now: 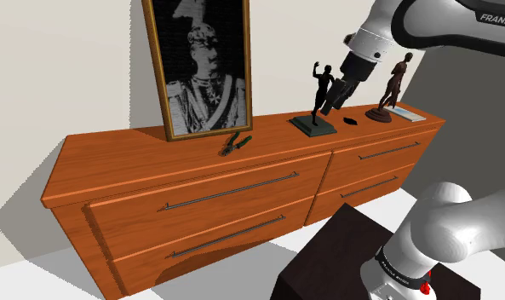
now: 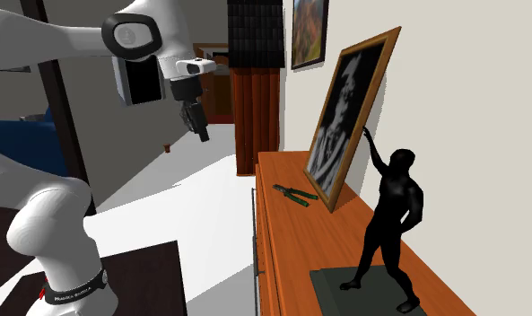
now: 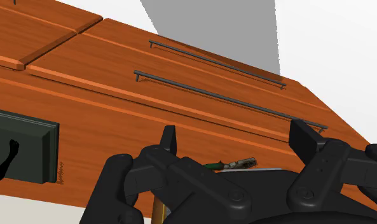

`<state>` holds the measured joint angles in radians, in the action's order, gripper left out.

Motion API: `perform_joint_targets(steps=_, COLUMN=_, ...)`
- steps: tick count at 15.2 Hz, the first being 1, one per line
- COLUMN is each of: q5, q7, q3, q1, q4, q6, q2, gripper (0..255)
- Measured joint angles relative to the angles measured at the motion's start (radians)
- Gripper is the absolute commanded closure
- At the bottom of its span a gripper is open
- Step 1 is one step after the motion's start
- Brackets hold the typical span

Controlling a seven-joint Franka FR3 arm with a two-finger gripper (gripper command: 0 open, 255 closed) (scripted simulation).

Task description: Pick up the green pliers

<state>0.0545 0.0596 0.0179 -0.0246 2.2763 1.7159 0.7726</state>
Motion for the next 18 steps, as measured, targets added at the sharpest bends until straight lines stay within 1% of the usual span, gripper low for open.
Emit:
perform_joint_targets(steps=2, q5=0.001, q7=-0.017, q3=-0.009, q1=0.004, q4=0.004, q6=0.012, q2=-0.009, gripper=0)
perform_joint_targets(steps=3, q5=0.003, q7=-0.047, q3=-0.028, q1=0.008, q4=0.012, q6=0.028, q2=-0.018, gripper=0)
perform_joint_targets(steps=7, q5=0.008, q7=-0.208, q3=-0.120, q1=0.036, q4=-0.013, q6=0.106, q2=-0.131, gripper=0)
perform_joint_targets(steps=11, q5=-0.009, q7=-0.385, q3=-0.213, q1=0.068, q4=-0.052, q6=0.182, q2=-0.262, gripper=0)
perform_joint_targets(steps=16, q5=-0.072, q7=-0.613, q3=-0.311, q1=0.115, q4=-0.146, q6=0.257, q2=-0.466, gripper=0)
perform_joint_targets(steps=18, q5=-0.108, q7=-0.713, q3=-0.345, q1=0.127, q4=-0.208, q6=0.256, q2=-0.549, gripper=0)
